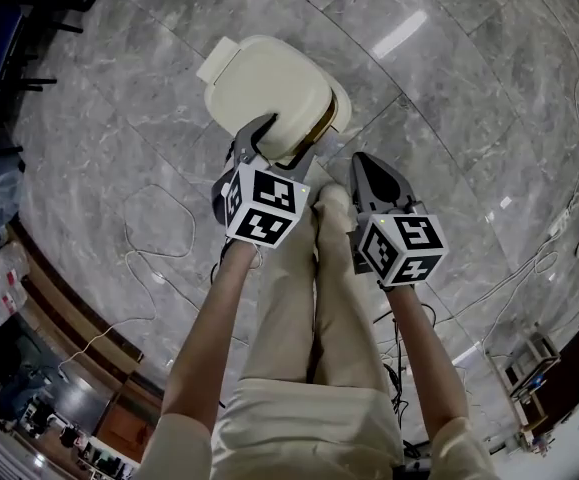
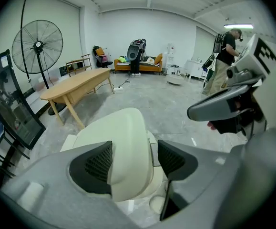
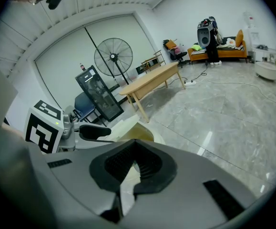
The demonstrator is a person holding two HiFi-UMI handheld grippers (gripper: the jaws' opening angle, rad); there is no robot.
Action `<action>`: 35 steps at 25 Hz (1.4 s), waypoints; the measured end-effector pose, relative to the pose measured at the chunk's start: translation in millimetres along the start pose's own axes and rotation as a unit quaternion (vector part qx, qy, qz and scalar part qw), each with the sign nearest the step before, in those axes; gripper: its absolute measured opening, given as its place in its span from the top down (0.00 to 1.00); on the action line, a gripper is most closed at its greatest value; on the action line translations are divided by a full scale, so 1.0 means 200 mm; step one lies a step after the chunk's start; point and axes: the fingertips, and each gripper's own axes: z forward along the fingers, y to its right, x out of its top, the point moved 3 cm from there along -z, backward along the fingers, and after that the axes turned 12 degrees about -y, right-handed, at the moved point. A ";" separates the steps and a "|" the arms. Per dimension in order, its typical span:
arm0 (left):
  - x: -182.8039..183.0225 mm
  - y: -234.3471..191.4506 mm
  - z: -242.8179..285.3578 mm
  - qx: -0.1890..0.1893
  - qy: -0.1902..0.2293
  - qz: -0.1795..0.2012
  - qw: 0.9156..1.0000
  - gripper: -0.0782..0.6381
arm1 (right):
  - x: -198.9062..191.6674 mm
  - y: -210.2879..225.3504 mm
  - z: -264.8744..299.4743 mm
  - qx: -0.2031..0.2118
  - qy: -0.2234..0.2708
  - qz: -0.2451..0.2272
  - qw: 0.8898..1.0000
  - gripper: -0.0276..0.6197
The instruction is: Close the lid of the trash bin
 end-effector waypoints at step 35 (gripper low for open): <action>-0.18 -0.06 0.31 -0.012 0.043 -0.118 0.992 0.86 | -0.12 0.17 0.24 -0.011 0.003 0.027 1.000 0.95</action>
